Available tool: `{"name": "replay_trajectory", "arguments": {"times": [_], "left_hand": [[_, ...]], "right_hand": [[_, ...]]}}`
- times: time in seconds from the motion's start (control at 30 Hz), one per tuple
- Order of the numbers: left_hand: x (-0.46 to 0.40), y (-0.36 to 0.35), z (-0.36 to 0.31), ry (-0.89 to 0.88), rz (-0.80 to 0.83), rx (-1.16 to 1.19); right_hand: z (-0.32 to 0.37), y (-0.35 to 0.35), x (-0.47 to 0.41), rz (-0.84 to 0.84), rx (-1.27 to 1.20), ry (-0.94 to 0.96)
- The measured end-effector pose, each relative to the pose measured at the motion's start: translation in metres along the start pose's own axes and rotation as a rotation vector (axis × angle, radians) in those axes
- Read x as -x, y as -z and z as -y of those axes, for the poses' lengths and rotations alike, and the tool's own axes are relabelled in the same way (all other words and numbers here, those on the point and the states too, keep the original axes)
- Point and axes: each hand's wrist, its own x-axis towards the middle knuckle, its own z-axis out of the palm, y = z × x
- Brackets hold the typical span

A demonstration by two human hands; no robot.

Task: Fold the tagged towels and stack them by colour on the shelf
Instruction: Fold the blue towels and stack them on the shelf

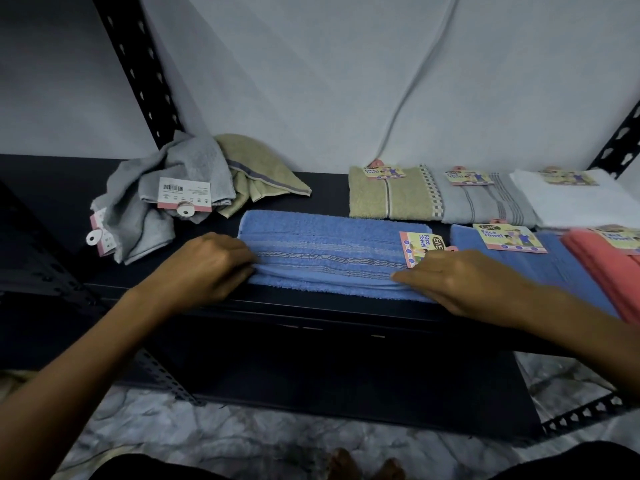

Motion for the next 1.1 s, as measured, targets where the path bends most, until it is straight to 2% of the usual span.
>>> {"name": "replay_trajectory", "arguments": {"times": [0.13, 0.27, 0.4, 0.6, 0.67, 0.73, 0.83, 0.9, 0.93, 1.0, 1.1], "left_hand": [[0.006, -0.009, -0.010, 0.098, -0.083, -0.016], [0.016, -0.010, -0.018, 0.088, -0.094, -0.046], [0.023, -0.010, -0.018, 0.051, -0.061, -0.026], [0.044, -0.016, -0.010, 0.126, -0.011, 0.148], [0.054, -0.019, -0.006, 0.200, -0.020, 0.289], [0.056, -0.016, -0.008, 0.346, -0.047, 0.450], [0.030, -0.010, -0.022, 0.472, -0.219, 0.465], [-0.001, -0.007, -0.035, 0.462, -0.359, 0.445], [-0.020, -0.006, -0.041, 0.427, -0.389, 0.451], [-0.056, -0.009, -0.052, 0.358, -0.328, 0.476], [-0.096, -0.027, -0.064, 0.279, -0.030, 0.445]], "right_hand": [[0.012, -0.016, 0.014, -0.125, 0.113, 0.036], [0.013, -0.019, 0.019, -0.172, 0.105, 0.077], [0.013, -0.019, 0.017, -0.166, 0.112, 0.129], [0.010, -0.010, 0.018, -0.077, 0.012, 0.130], [0.012, -0.003, 0.022, -0.034, -0.031, 0.079], [0.017, 0.006, 0.021, -0.069, -0.111, -0.009], [0.023, 0.014, 0.007, -0.320, -0.303, -0.272], [0.023, 0.013, -0.013, -0.456, -0.346, -0.474], [0.021, 0.010, -0.023, -0.449, -0.344, -0.572], [0.017, 0.003, -0.044, -0.265, -0.338, -0.729], [0.019, -0.010, -0.069, 0.040, -0.254, -0.759]]}}
